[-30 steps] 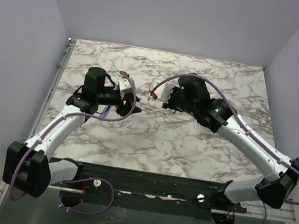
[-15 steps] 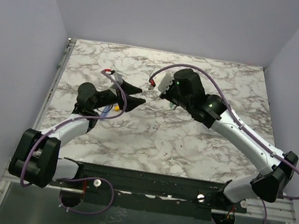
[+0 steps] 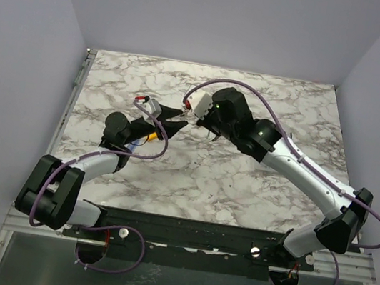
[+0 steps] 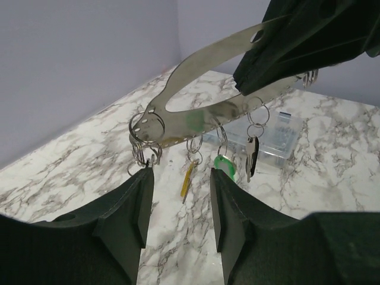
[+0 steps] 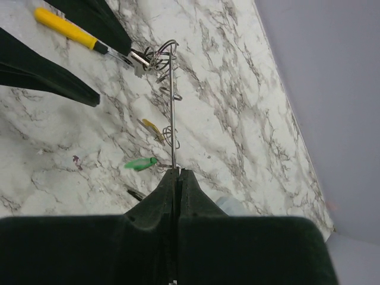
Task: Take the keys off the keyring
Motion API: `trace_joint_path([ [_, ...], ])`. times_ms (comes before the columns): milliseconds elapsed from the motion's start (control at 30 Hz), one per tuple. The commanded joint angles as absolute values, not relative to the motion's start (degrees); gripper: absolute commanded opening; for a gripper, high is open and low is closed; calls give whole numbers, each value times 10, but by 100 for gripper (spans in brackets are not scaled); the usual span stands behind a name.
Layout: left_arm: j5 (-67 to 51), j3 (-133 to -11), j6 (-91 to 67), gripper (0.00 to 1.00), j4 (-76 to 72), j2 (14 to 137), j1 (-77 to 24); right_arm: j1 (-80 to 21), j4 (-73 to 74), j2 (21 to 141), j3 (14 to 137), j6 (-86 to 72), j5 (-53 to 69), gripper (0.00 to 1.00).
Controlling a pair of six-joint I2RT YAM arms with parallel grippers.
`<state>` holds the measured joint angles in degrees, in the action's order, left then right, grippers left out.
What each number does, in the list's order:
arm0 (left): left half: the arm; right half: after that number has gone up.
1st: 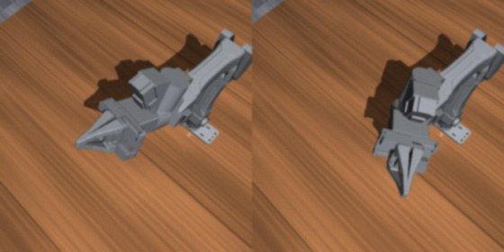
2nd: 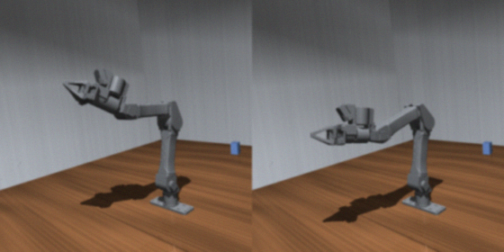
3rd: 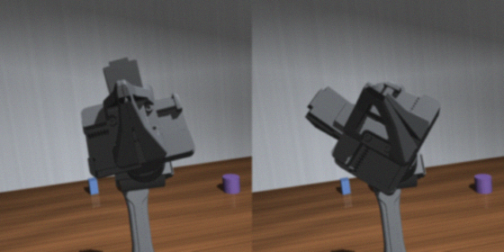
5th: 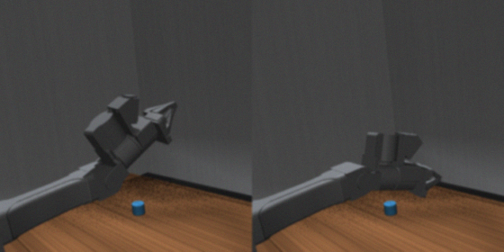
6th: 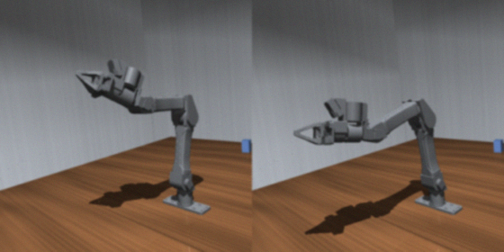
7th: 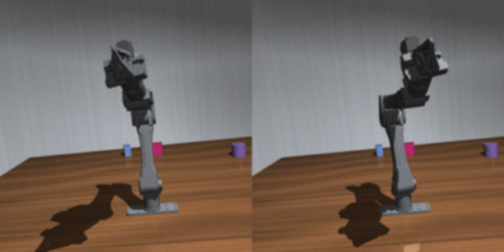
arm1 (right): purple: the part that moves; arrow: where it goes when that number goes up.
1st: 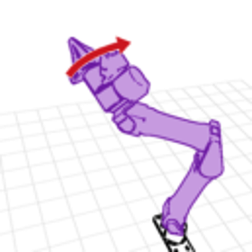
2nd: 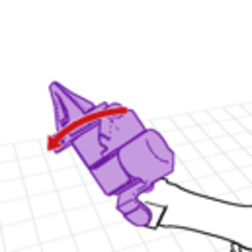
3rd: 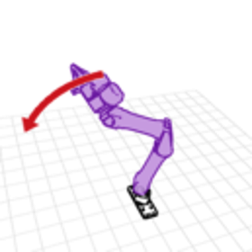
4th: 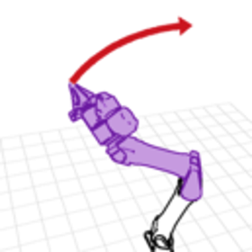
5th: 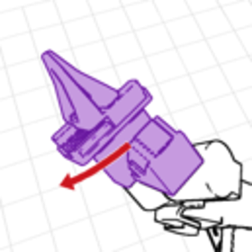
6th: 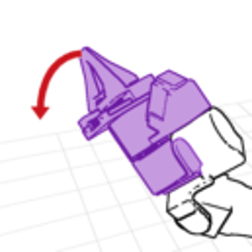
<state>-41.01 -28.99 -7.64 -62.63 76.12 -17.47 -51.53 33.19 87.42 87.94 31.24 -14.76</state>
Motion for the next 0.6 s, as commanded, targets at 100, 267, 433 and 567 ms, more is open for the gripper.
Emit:
trace_joint_path([
  [100, -328, -282, -31, 48, -656, 780, -191, -538, 329, 877, 899, 289, -154, 1],
  [267, -308, -271, -32, 48, -659, 775, -191, -547, 330, 875, 895, 287, -162, 1],
  [433, -295, -257, -26, 49, -661, 769, -190, -548, 320, 870, 889, 286, -169, 1],
  [567, -282, -258, -33, 55, -661, 778, -190, -548, 317, 866, 885, 284, -168, 1],
])
